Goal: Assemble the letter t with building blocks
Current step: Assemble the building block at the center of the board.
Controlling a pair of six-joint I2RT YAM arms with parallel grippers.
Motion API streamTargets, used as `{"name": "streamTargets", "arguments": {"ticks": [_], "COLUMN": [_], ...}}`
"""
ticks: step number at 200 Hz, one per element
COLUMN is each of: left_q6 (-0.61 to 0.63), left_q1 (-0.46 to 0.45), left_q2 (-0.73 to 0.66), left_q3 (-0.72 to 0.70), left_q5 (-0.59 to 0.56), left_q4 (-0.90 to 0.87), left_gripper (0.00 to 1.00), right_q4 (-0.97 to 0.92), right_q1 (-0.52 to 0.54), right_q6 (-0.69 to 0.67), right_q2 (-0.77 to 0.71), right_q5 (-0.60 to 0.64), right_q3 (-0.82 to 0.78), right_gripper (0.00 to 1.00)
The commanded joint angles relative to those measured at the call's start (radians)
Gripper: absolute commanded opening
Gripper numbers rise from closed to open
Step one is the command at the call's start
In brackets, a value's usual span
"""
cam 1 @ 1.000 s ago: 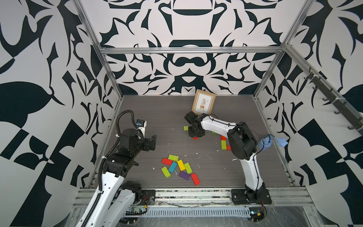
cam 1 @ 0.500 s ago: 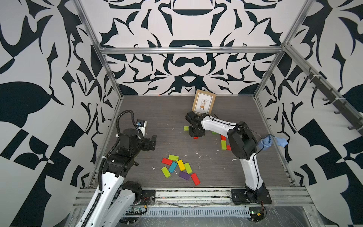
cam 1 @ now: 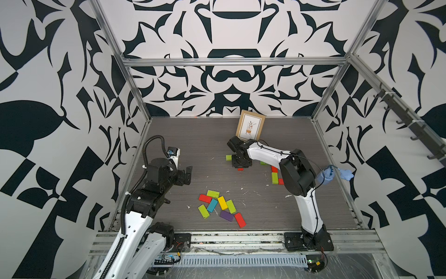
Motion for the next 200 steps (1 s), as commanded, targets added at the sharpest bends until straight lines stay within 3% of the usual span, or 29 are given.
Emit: {"name": "streamTargets", "arguments": {"ticks": [1, 21, 124, 151, 200], "left_q6": [-0.004, -0.005, -0.005, -0.006, -0.009], "left_q1": [0.001, 0.000, 0.001, 0.000, 0.000], "left_q2": [-0.006, -0.004, -0.005, -0.005, -0.004], "left_q3": [-0.012, -0.010, -0.011, -0.010, -0.010], "left_q5": [-0.004, -0.005, -0.002, -0.002, 0.000], "left_q4": [-0.020, -0.018, -0.019, -0.019, -0.017], "left_gripper": [1.00, 1.00, 1.00, 1.00, 1.00], "right_q4": [0.018, 0.019, 0.015, 0.019, 0.014], "right_q1": [-0.005, -0.005, -0.006, -0.006, -0.003], "right_q6": [0.001, 0.001, 0.002, -0.013, -0.041], "right_q2": [0.018, 0.014, 0.001, -0.018, -0.076], "right_q5": [0.005, 0.006, 0.002, -0.015, -0.032], "right_q3": [0.024, 0.022, 0.024, 0.016, -0.004], "right_gripper": [0.32, 0.41, 0.46, 0.56, 0.67]}}
